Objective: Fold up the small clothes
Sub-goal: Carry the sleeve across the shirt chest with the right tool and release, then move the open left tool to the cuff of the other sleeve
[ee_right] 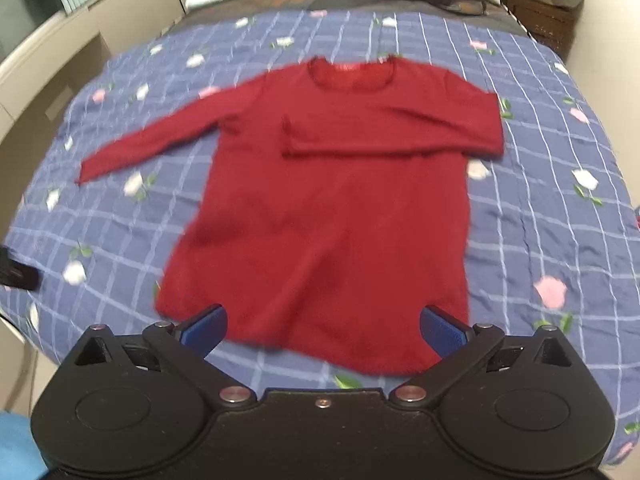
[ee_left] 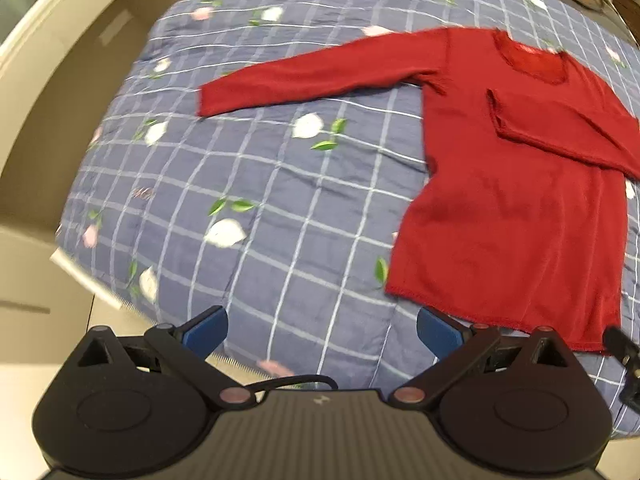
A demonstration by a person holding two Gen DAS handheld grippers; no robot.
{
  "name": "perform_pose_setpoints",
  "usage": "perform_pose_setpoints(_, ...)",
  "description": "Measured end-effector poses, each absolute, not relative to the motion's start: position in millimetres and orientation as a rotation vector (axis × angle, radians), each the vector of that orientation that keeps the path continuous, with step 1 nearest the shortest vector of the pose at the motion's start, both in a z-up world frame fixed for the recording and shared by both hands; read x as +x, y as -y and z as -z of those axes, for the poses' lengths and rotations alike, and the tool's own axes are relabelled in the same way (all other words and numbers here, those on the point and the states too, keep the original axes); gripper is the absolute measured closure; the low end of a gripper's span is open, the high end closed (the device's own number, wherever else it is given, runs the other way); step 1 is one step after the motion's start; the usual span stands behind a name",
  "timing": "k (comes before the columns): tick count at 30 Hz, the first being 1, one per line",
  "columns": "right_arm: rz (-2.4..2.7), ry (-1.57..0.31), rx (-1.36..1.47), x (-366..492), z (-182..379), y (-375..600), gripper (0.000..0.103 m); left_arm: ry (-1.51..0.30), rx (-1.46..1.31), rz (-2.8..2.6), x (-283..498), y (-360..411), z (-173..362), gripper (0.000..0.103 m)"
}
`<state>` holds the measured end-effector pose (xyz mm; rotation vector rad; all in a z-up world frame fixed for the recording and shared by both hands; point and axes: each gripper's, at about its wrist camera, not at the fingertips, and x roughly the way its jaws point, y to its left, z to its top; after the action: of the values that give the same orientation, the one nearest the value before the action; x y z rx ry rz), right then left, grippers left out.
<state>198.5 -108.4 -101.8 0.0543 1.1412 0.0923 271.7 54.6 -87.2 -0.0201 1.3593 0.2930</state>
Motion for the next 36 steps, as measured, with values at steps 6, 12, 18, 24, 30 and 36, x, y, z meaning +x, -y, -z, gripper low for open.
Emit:
perform_pose_setpoints(6, -0.080, -1.199, 0.078, 184, 122, 125, 0.001, -1.349, -0.097, -0.436, 215, -81, 72, 0.000)
perform_pose_setpoints(12, -0.103, -1.231, 0.062, 178, 132, 123, 0.001, -1.367, -0.200, -0.538, 175, -113, 61, 0.000)
perform_pose_setpoints(18, -0.099, -1.220, 0.051, 185, 132, 117, 0.001, -1.371, -0.287, -0.562, 176, -139, 62, 0.000)
perform_pose_setpoints(24, -0.072, -1.203, 0.046, 205, 131, 98, 0.001, -1.334, -0.350, -0.542, 206, -179, 71, 0.000)
perform_pose_setpoints(30, -0.018, -1.164, 0.034, 237, 122, 60, 0.001, -1.296, -0.376, -0.494, 257, -237, 87, 0.000)
perform_pose_setpoints(36, 0.021, -1.171, -0.032, 255, 124, 14, 0.001, -1.303, -0.407, -0.419, 315, -291, 118, 0.001)
